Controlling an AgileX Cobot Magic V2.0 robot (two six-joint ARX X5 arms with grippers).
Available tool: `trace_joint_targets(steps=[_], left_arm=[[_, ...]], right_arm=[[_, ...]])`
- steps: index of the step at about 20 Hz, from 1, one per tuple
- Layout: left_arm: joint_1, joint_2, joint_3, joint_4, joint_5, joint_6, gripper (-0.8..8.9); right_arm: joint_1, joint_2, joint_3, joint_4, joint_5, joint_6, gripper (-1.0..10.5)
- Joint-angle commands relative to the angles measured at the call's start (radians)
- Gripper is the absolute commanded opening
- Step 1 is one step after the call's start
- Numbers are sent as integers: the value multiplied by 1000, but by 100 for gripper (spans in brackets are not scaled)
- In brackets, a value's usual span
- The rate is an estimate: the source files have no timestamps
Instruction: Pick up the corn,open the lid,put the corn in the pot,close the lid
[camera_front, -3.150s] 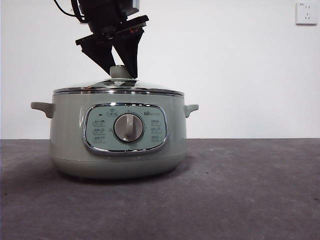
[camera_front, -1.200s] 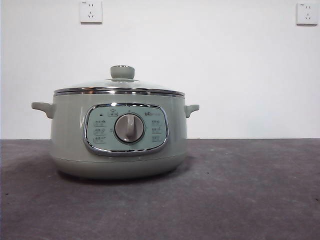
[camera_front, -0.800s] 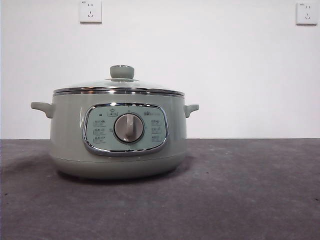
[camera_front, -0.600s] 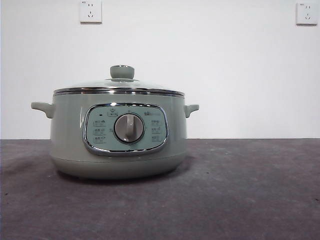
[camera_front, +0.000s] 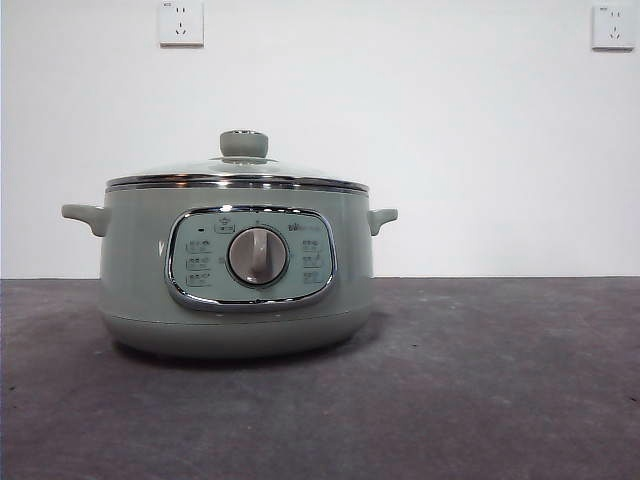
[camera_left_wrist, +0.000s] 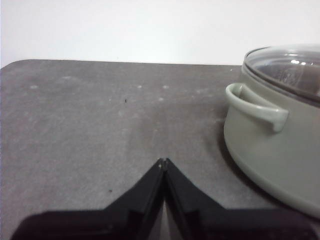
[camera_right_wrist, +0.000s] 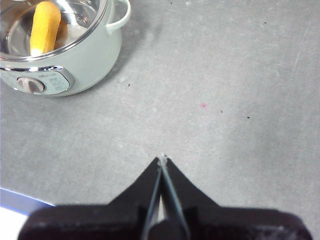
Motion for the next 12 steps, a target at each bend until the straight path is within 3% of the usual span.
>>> trace_joint_targets(steps=[1, 4, 12], left_arm=[[-2, -43, -6, -66, -6, 31, -1], [-2, -107, -9, -174, -9, 50, -1], [-45, -156, -11, -182, -83, 64, -1]], right_arm=[[2, 6, -8, -22, 1, 11, -16], [2, 12, -8, -22, 1, 11, -16], [2, 29, -8, -22, 1, 11, -16]])
